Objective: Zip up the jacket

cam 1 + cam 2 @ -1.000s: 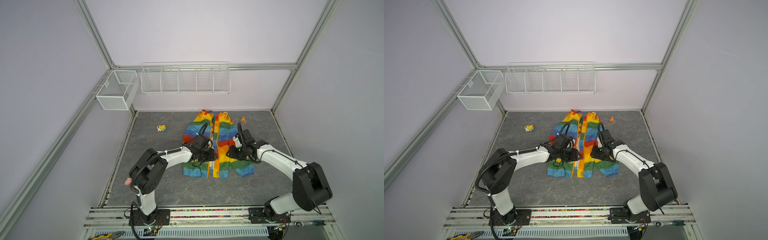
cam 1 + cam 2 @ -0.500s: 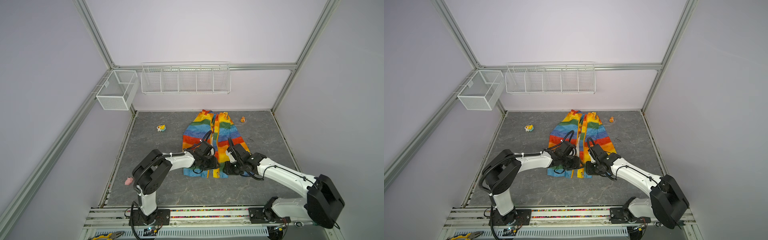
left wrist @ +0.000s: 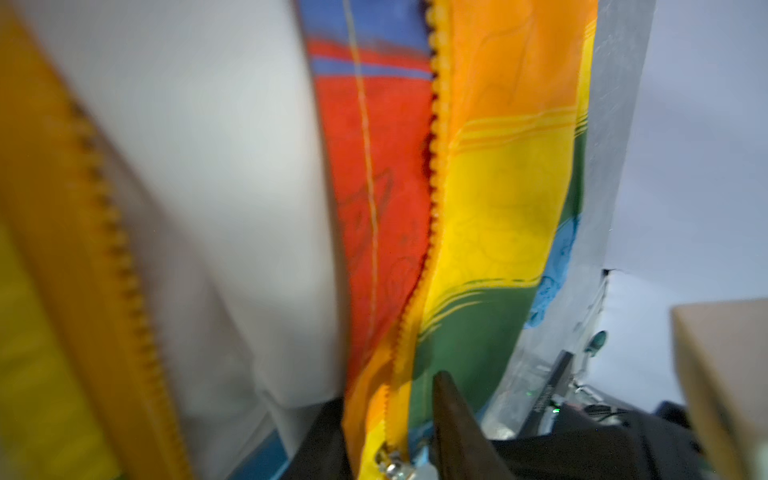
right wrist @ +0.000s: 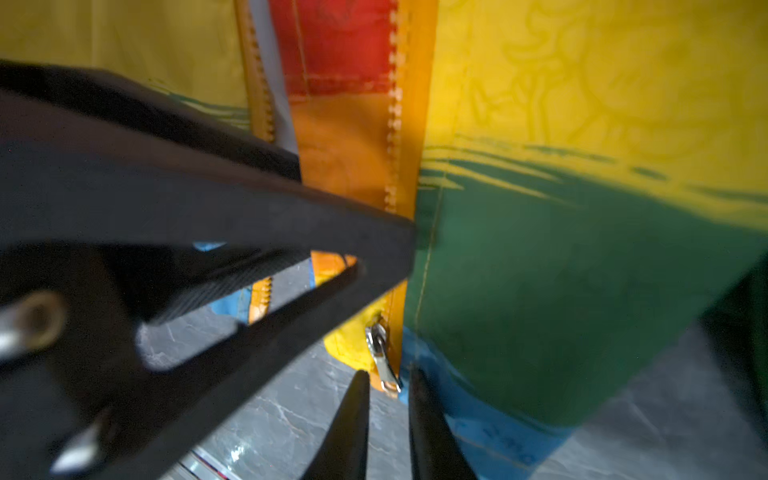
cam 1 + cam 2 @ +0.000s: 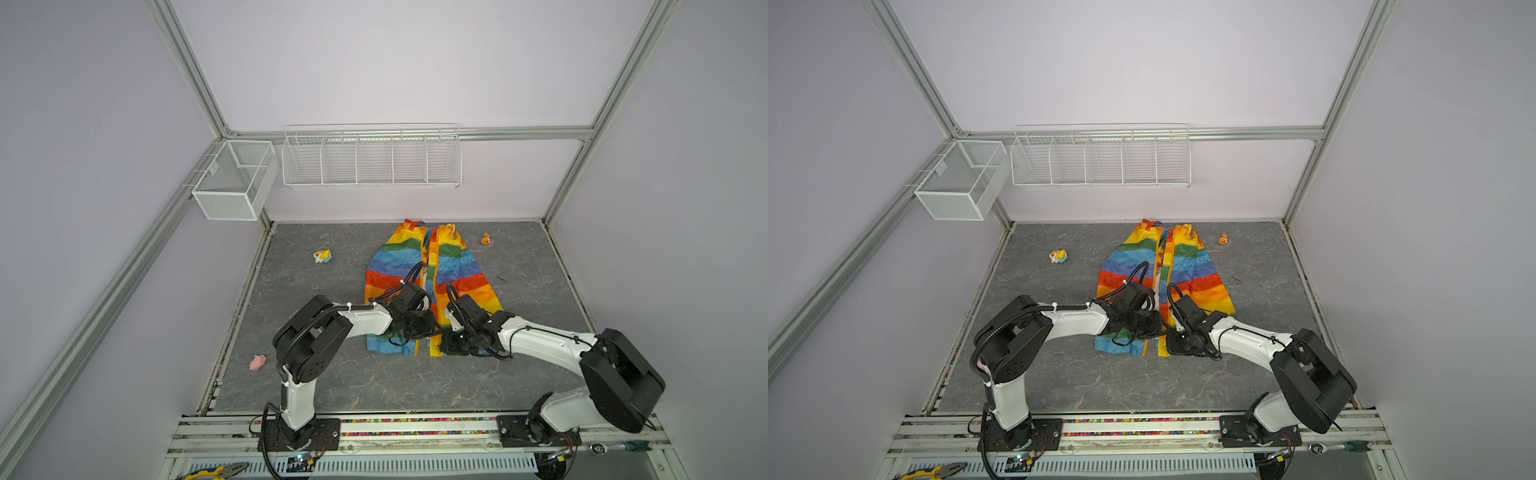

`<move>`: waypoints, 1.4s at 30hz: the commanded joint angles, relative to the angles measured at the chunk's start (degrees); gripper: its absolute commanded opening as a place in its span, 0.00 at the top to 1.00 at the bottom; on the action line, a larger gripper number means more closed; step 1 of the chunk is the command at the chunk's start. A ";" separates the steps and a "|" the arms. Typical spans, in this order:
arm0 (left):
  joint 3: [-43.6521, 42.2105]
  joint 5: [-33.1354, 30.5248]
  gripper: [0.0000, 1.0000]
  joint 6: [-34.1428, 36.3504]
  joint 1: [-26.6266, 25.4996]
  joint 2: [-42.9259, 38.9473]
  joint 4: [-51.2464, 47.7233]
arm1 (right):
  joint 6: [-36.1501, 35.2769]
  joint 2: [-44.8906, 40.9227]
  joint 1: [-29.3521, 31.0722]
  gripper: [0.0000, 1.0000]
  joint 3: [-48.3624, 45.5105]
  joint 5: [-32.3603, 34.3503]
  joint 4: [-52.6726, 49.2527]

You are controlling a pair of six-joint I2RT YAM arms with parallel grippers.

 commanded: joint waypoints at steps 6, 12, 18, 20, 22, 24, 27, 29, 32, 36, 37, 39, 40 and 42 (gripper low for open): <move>-1.31 3.87 0.58 -2.50 -0.60 3.64 4.58 | 2.88 1.51 0.30 0.81 -2.86 -1.22 4.67; -1.58 5.05 0.91 -4.95 -0.56 4.69 8.34 | 3.95 0.14 0.25 0.78 -4.14 -1.09 5.11; -2.58 5.69 1.00 -7.69 -0.04 3.64 11.40 | 5.51 -1.45 0.15 0.76 -6.25 -1.53 6.72; -3.10 5.99 1.00 -8.91 0.01 2.99 12.73 | 6.16 -1.91 0.14 0.77 -6.56 -1.84 7.33; -3.59 6.53 1.00 -10.17 0.08 2.35 14.33 | 6.97 -2.66 0.08 0.77 -6.82 -2.02 7.92; -3.78 7.01 1.00 -11.14 0.10 1.79 15.24 | 7.61 -3.40 -0.06 0.77 -7.00 -2.02 8.23; -4.22 7.50 1.00 -12.55 0.11 0.78 16.92 | 8.46 -4.33 -0.52 0.77 -7.09 -2.69 8.63; -4.44 7.82 1.00 -13.37 0.20 0.16 17.89 | 9.11 -5.19 -0.83 0.77 -7.31 -3.30 9.02; -4.81 8.33 1.00 -14.42 0.29 -0.82 19.34 | 10.07 -7.52 -1.41 0.77 -7.53 -3.99 9.08; -5.34 9.24 1.00 -16.73 0.65 -2.20 21.80 | 10.94 -12.03 -2.67 0.75 -7.31 -4.39 7.58; -5.44 9.35 1.00 -17.07 0.75 -2.57 22.28 | 11.06 -13.08 -2.99 0.74 -7.17 -4.39 6.92; -5.54 9.44 1.00 -17.37 1.01 -3.52 22.53 | 11.46 -15.50 -4.00 0.71 -7.09 -4.39 5.64; -5.54 9.53 1.00 -17.48 0.98 -3.96 22.53 | 11.60 -16.63 -4.60 0.69 -7.09 -4.60 5.26; -5.45 9.75 1.00 -17.78 1.07 -4.70 23.01 | 11.85 -18.20 -5.63 0.68 -7.09 -5.53 5.03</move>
